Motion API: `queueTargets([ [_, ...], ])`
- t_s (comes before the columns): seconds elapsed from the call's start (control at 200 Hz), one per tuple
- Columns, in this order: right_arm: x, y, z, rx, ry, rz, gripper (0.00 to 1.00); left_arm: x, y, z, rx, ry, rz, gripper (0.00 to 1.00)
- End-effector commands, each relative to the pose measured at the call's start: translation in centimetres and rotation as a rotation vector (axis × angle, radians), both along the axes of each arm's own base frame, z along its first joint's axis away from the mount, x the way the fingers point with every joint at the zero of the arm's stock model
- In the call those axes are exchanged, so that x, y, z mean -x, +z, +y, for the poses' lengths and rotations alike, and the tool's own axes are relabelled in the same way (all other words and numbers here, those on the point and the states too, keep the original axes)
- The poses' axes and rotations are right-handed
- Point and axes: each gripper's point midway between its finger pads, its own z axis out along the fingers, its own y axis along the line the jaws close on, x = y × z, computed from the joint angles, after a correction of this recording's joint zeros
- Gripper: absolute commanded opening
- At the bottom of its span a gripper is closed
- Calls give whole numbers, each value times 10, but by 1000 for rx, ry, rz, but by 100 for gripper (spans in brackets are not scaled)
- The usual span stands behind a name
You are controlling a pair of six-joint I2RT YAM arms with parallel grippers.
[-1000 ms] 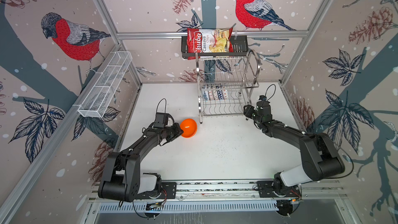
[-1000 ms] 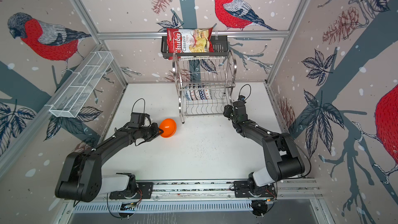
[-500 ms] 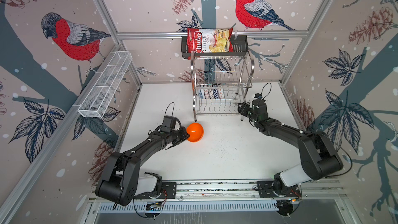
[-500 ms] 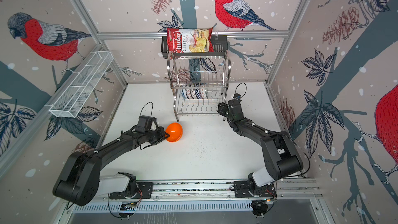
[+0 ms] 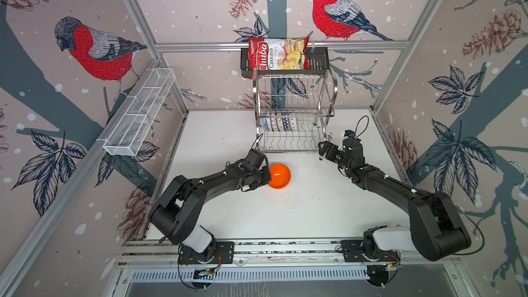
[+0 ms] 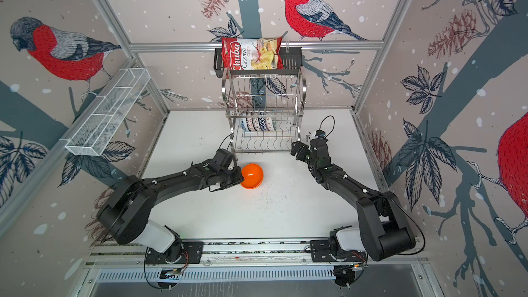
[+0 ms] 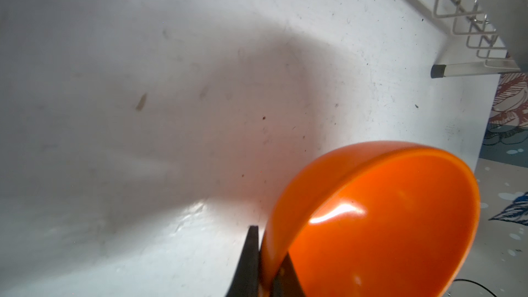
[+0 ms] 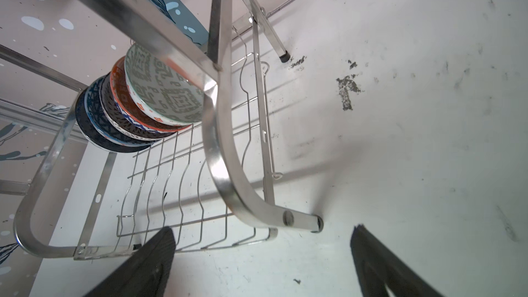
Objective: Load the bowls into the dish rack
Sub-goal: 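Drag the orange bowl with the left gripper toward the rack front, then release the orange bowl and withdraw the left gripper while the right gripper approaches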
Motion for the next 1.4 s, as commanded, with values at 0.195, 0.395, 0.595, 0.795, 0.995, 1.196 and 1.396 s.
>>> queueTargets([
  [0.195,5,2,0,-6,29,-34,99,-9,-11,-17,-127,-74,5,0],
  [0.395,7,5,-2,3,23,-47,99,-14,-8,-26,-134,-97,6,9],
  [0.595,8,7,2,14,38,-54,99,-17,-2,-37,-95,-119,-3,26],
  [0.795,10,12,3,14,43,-76,99,-20,19,-39,-70,-138,-65,48],
  [0.995,22,36,20,16,94,-143,99,-25,55,-21,-116,-141,-178,81],
  [1.196,43,51,59,65,225,-173,99,-47,111,34,-51,-38,-293,97],
  [1.396,73,37,128,175,404,-123,99,-64,159,87,14,48,-465,98],
])
